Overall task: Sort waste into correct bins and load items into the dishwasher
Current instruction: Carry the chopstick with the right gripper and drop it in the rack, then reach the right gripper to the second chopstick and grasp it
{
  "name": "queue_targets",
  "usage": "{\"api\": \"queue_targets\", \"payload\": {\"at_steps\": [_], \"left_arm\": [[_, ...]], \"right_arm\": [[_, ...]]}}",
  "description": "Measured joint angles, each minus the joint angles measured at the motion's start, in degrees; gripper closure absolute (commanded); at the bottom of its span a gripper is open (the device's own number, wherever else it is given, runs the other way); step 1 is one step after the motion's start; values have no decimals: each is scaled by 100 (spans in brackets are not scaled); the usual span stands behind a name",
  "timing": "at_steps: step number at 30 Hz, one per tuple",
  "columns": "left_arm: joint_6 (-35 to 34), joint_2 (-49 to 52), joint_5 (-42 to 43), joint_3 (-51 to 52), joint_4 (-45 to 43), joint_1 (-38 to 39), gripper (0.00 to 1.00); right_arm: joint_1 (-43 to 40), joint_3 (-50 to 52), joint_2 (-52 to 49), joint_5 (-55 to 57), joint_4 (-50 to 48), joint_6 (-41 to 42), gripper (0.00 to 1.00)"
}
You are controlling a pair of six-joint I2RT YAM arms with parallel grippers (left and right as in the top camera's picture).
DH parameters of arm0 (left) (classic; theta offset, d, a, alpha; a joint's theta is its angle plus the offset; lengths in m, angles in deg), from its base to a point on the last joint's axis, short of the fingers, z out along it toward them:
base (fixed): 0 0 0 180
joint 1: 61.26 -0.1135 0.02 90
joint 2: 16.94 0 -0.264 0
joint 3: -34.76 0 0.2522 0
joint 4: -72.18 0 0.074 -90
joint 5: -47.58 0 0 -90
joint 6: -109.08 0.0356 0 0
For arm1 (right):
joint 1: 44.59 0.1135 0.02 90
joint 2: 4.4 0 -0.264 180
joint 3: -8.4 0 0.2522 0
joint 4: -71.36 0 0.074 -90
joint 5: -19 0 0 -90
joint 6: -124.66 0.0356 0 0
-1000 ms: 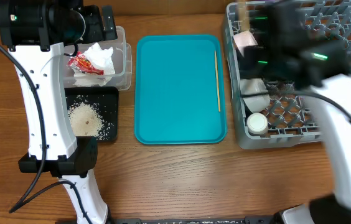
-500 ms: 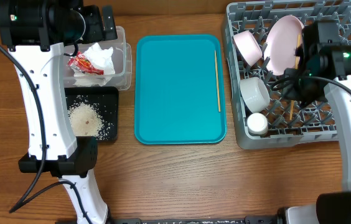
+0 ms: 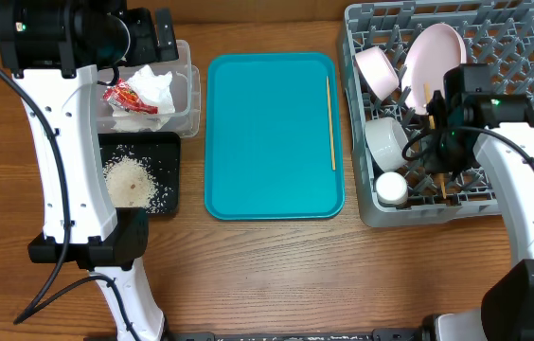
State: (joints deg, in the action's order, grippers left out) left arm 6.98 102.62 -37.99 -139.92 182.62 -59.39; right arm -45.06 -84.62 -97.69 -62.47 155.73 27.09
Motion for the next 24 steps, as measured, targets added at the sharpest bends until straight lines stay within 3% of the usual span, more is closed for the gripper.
{"api": "queue_targets", "payload": {"at_steps": [1, 3, 12, 17, 21, 24], "left_arm": [[0, 0, 0, 0, 2, 0, 0], [0, 0, 0, 0, 0, 0, 0], [0, 0, 0, 0, 2, 0, 0], [0, 0, 0, 0, 0, 0, 0], [0, 0, 0, 0, 0, 0, 0], [0, 0, 0, 0, 2, 0, 0]], "right_arm": [[-17, 28, -2, 9, -24, 0, 61], [-48, 37, -4, 44, -55, 11, 0], [-98, -20, -15, -525, -107, 254, 0], [-105, -804, -96, -2566, -444, 313, 0], [-50, -1307, -94, -4863, -1908, 348, 0], [212, -1386, -94, -5499, -2632, 627, 1]]}}
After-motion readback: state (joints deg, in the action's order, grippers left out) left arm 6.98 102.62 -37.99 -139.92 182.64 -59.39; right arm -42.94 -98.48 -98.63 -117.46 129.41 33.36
